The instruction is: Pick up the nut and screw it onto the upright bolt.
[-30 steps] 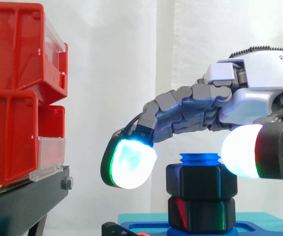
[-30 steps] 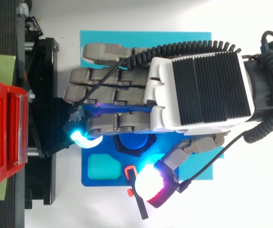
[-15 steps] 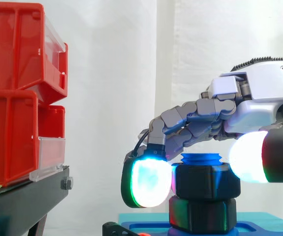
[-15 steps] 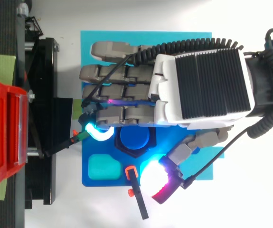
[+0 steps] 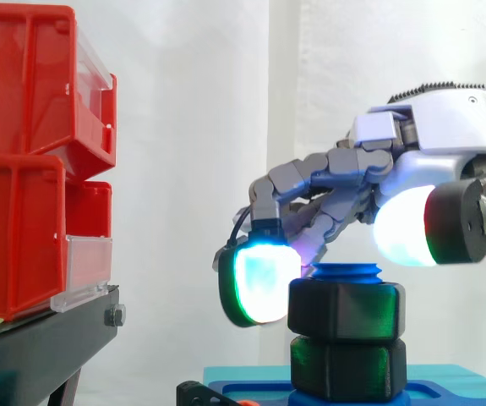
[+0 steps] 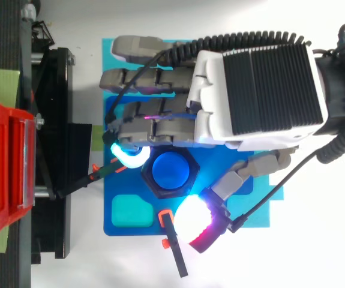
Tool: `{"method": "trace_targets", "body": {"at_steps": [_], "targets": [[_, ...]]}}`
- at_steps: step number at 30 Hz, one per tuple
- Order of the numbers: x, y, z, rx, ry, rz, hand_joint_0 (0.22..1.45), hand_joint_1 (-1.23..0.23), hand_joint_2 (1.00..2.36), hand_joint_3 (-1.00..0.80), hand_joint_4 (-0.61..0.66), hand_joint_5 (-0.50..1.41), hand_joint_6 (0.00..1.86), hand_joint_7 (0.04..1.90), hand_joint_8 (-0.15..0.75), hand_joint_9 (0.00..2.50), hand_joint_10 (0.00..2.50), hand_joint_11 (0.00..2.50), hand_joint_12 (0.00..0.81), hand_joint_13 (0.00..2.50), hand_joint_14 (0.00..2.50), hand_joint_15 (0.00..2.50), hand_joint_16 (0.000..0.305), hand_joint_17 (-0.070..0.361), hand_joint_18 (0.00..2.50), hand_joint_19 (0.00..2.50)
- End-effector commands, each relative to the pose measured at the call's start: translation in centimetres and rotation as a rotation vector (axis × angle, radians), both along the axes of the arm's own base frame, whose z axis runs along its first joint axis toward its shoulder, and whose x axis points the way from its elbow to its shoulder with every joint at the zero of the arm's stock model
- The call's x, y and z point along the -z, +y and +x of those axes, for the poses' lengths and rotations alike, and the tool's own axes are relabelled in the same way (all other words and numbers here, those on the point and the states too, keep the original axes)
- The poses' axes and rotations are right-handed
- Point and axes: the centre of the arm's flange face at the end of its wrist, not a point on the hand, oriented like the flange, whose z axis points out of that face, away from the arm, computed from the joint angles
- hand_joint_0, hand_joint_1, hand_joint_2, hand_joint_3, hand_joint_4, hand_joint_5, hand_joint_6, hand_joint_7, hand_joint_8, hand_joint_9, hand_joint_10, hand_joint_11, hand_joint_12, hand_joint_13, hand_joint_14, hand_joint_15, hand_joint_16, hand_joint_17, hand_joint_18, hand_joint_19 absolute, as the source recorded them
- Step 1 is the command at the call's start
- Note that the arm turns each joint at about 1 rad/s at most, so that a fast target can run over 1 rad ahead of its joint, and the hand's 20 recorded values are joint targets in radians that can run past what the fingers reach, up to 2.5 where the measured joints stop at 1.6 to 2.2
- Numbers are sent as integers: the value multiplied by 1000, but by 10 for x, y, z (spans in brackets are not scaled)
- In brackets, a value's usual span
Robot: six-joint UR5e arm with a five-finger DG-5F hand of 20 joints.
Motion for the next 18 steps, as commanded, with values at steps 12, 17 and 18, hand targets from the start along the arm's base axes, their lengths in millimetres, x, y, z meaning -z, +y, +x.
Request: {"method": "trace_targets", "body": {"at_steps": [12,17,18], "targets": [[-10,-20,-3,-2,14,1,414,-396,1000,-500,105,41,500,1429,251,1076,5,165,350,471,0,0,41,93,111,21],[-10,-21,-4,0,17,1,420,-405,1000,-500,69,62,500,1436,224,1201,4,159,334,525,0,0,38,86,154,25],[-10,-21,-4,0,17,1,426,-411,1000,-500,46,71,501,1430,218,1270,6,152,320,562,0,0,35,78,183,32]]}}
